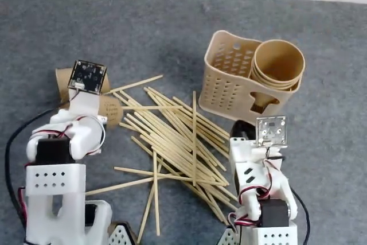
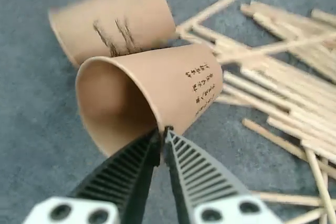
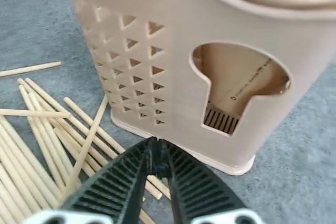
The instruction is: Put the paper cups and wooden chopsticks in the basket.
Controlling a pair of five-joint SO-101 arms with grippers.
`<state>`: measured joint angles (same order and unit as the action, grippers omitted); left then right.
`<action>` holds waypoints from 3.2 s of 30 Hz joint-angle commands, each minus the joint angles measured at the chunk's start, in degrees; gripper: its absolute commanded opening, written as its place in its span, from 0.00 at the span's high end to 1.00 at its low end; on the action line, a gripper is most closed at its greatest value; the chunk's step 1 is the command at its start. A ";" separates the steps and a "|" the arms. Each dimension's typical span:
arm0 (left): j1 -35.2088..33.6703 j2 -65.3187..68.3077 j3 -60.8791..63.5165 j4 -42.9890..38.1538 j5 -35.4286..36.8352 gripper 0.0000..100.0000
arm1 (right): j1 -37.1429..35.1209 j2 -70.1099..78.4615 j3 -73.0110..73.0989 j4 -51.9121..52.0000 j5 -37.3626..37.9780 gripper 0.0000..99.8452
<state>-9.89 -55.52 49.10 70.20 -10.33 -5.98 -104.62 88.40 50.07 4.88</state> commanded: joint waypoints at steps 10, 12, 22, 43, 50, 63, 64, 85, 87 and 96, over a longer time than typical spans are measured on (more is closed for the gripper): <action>10.07 0.22 -30.99 11.34 0.09 0.99 | 12.44 -0.48 -0.84 -1.19 0.35 0.99; 14.02 0.48 -34.42 11.08 0.09 0.99 | 14.73 -0.48 -0.84 -1.19 0.26 0.99; 33.10 0.66 -38.37 0.00 0.18 0.99 | 20.09 -0.48 -2.33 -1.27 -5.27 0.99; 49.80 18.51 -38.90 -20.22 -5.19 0.99 | 21.41 -0.48 -2.59 -1.63 -5.27 0.99; 50.42 24.31 -38.90 -25.67 -7.47 0.99 | 22.37 -0.48 -2.59 -1.71 -5.27 0.99; 49.98 28.53 -38.99 -30.95 -10.73 0.90 | 21.93 -0.48 -2.51 -1.71 -5.27 0.99; 49.98 28.53 -38.99 -31.47 -10.11 0.89 | 21.93 -0.48 -2.51 -1.71 -5.27 0.99; 45.58 26.95 -38.90 -37.71 -8.00 0.96 | 19.65 -0.48 -2.24 -1.71 -4.84 0.99; 42.68 24.92 -38.37 -34.37 -7.91 0.96 | 19.65 -0.48 -2.24 -1.71 -4.84 0.99; 25.89 14.11 -38.37 -8.88 -5.45 0.96 | 19.56 -0.48 -0.84 -6.02 -4.84 0.99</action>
<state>23.69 -35.65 13.32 51.74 -18.86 14.07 -104.62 88.40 45.76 0.13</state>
